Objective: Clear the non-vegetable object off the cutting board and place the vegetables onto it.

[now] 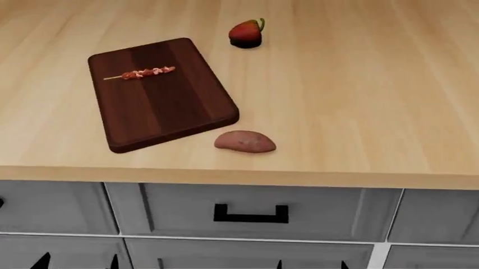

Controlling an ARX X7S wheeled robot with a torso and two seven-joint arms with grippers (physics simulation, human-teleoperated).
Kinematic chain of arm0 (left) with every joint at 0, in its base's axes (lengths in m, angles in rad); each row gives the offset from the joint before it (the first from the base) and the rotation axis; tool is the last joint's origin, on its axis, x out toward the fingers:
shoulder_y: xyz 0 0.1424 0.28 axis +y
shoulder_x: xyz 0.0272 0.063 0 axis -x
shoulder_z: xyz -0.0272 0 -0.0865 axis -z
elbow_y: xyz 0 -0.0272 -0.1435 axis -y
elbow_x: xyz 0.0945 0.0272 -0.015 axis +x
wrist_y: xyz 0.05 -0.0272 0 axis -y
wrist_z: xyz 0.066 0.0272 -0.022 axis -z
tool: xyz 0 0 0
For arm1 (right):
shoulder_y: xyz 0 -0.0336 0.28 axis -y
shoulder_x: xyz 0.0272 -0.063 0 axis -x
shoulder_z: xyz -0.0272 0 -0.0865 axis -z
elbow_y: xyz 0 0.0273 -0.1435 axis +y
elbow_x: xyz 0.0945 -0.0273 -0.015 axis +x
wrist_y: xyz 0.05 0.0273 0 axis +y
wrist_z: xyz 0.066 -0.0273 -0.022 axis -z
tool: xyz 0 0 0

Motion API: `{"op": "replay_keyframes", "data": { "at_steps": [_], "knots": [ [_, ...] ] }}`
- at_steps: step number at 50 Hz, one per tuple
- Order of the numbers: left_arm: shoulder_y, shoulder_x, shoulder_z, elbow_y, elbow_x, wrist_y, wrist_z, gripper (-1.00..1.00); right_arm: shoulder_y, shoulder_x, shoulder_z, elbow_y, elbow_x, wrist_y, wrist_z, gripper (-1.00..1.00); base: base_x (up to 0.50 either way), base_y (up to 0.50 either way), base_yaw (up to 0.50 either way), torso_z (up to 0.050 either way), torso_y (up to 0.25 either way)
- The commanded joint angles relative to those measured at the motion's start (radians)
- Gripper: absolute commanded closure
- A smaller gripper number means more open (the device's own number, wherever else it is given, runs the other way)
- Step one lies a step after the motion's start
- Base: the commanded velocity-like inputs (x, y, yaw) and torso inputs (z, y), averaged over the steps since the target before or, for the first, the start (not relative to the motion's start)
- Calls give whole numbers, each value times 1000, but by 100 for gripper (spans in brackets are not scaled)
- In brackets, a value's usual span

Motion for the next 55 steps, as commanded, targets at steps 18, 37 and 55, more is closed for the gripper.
{"op": "replay_keyframes", "data": {
  "at_steps": [18, 37, 55],
  "knots": [
    [-41, -45, -31, 389, -86, -459, -61, -100, 58, 59, -17, -514, -5, 499, 22, -100, 0, 0, 0, 0, 0],
    [-286, -170, -14, 622, -116, -873, -71, -100, 354, 131, -48, -678, -5, 946, -8, -100, 0, 0, 0, 0, 0],
    [-595, -210, -47, 543, -213, -1141, 20, -100, 740, 139, 30, -547, 106, 1209, -121, -100, 0, 0, 0, 0, 0]
  ]
}}
